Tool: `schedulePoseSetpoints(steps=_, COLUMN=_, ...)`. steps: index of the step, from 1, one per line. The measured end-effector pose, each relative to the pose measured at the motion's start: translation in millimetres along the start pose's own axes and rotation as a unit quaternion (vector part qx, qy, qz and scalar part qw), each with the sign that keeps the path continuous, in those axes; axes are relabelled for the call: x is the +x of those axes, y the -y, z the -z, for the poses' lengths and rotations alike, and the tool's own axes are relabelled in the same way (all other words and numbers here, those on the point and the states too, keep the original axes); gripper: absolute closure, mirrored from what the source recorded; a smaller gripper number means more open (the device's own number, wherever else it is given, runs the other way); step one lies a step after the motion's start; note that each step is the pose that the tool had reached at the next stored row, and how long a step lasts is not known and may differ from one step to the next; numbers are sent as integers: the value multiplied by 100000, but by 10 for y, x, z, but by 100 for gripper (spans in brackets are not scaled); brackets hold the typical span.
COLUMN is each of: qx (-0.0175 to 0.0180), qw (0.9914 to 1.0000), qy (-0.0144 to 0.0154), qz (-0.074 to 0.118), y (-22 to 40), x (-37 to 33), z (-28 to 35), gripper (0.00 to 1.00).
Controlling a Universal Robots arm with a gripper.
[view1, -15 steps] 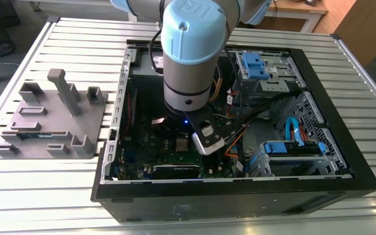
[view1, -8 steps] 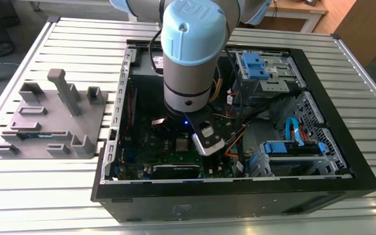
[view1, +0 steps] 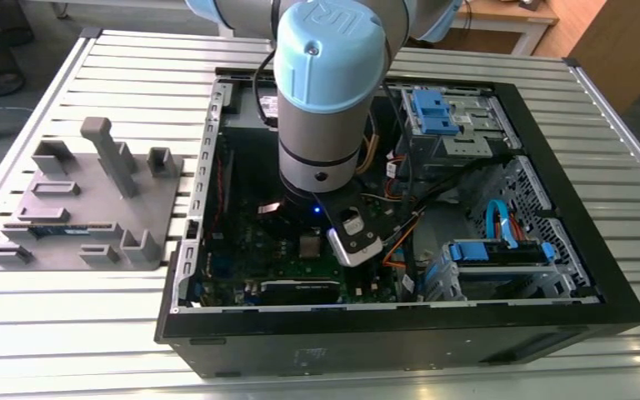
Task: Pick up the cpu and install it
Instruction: 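Place the cpu into insertion slot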
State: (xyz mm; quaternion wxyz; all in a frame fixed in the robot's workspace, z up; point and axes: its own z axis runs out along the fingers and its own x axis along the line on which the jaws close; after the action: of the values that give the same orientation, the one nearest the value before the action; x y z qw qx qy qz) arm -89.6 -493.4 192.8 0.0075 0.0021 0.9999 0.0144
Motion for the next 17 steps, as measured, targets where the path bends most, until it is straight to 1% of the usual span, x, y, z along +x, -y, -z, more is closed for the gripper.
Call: schedulePoseSetpoints(steps=17, qx=-5, qw=100000, qy=1, qz=15, y=0, x=0, z=-13, gripper=60)
